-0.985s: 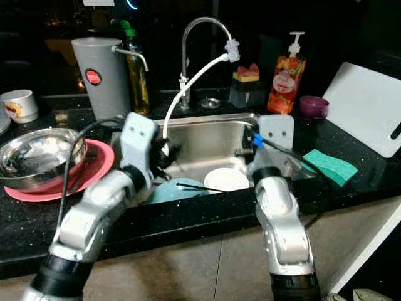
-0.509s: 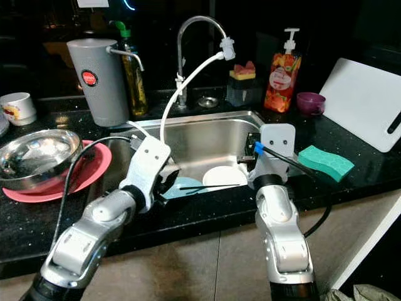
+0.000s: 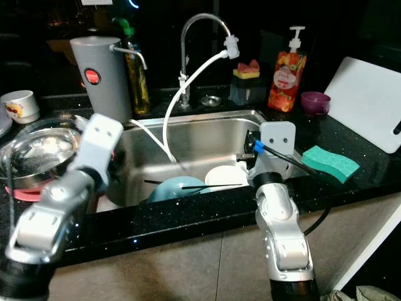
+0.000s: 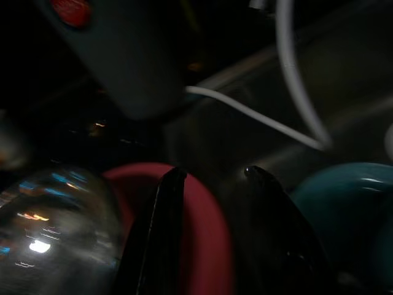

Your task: Kitchen organization

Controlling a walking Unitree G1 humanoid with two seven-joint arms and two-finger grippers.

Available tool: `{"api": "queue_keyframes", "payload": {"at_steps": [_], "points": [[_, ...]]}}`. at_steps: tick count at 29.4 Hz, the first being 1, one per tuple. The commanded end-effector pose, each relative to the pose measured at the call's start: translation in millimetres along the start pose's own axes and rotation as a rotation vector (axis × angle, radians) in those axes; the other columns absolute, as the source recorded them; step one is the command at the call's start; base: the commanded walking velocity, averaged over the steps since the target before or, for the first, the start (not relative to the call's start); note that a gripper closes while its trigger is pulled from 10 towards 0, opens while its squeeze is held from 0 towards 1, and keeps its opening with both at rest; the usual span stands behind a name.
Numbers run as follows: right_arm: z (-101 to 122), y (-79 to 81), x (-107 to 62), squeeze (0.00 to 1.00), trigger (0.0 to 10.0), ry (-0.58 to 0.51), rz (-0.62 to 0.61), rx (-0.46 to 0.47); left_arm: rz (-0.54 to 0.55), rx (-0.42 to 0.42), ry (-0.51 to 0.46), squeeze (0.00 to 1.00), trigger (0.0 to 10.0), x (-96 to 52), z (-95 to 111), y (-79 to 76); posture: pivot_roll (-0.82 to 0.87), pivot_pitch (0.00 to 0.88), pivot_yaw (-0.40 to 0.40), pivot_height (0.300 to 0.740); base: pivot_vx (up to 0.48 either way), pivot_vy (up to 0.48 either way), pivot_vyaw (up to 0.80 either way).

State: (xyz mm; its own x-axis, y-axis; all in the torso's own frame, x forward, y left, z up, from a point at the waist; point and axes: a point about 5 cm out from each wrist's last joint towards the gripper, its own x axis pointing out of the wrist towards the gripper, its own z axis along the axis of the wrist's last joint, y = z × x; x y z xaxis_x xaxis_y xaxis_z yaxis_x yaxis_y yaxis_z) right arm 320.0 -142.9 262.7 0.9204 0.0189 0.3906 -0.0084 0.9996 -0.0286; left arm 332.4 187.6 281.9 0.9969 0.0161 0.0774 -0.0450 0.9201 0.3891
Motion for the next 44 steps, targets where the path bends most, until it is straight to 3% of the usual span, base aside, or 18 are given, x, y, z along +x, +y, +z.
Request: {"api": "queue_keyframes", "payload": {"at_steps": [1,5,7,12,15,18,23,25,26,29,30,31,39,44], "points": [[-1,1.1,1.2,0.0,10.0,-0.001,0.007,0.002,0.025,0.009,0.009,0.0,10.0,3.7,2,12.1,0.07,0.095,-0.016,0.74,0.0,0.0,0.0],[1,0.9,2.6,0.0,10.0,-0.003,0.012,0.008,-0.04,0.065,0.03,0.0,10.0,4.6,3,19.7,0.07,0.095,-0.018,0.74,0.0,0.0,0.0],[1,1.6,4.4,0.0,10.0,-0.001,0.019,0.016,-0.073,0.096,0.096,0.0,10.0,4.6,-4,32.6,0.07,0.094,-0.011,0.74,0.0,0.0,0.0],[1,6.6,6.6,0.0,10.0,0.009,0.046,0.029,-0.078,0.081,0.165,0.0,10.0,3.9,-11,45.9,0.07,0.094,-0.011,0.74,0.0,0.0,0.0],[-3,16.5,8.0,0.0,10.0,0.04,0.114,0.008,-0.065,0.074,0.195,0.0,10.0,4.5,-12,53.9,0.07,0.094,-0.011,0.74,0.0,0.0,0.0],[0,39.7,5.3,0.0,10.0,0.033,0.297,0.005,0.011,0.036,0.204,0.0,10.0,8.1,-11,68.6,0.07,0.098,-0.008,0.74,0.0,0.0,0.0],[-1,50.1,1.7,0.0,10.0,0.045,0.388,0.016,-0.014,-0.038,0.246,0.0,10.0,8.1,-19,66.5,0.08,0.099,-0.018,0.74,0.0,0.0,0.0],[-1,51.0,1.7,0.0,10.0,0.048,0.396,0.022,-0.019,-0.074,0.267,0.0,9.7,8.3,-24,66.0,0.08,0.099,-0.018,0.74,0.0,0.0,0.0],[-1,51.2,2.0,0.0,10.0,0.049,0.399,0.026,-0.022,-0.097,0.282,0.0,7.2,8.5,-27,66.2,0.08,0.099,-0.018,0.74,0.0,0.0,0.0],[1,50.9,3.5,0.0,10.0,0.046,0.401,0.043,-0.033,-0.156,0.315,0.0,7.4,9.0,-32,65.1,0.08,0.099,-0.018,0.74,0.0,0.0,0.0],[3,49.3,5.4,0.0,10.0,0.042,0.395,0.056,-0.051,-0.204,0.332,0.0,9.7,9.7,-35,62.0,0.08,0.102,-0.015,0.74,0.0,0.0,0.0],[3,48.8,5.8,0.0,10.0,0.042,0.395,0.057,-0.051,-0.22,0.34,0.0,10.0,10.2,-36,60.9,0.08,0.102,-0.015,0.74,0.0,0.0,0.0],[3,47.8,6.1,0.0,10.0,0.044,0.401,0.059,-0.046,-0.218,0.352,0.0,10.0,9.2,-40,57.3,0.07,0.106,-0.018,0.74,0.0,0.0,0.0],[3,47.9,6.6,0.0,10.0,0.043,0.401,0.06,-0.022,-0.097,0.271,0.0,10.0,8.4,-26,55.6,0.08,0.106,-0.021,0.74,0.0,0.0,0.0]]}}
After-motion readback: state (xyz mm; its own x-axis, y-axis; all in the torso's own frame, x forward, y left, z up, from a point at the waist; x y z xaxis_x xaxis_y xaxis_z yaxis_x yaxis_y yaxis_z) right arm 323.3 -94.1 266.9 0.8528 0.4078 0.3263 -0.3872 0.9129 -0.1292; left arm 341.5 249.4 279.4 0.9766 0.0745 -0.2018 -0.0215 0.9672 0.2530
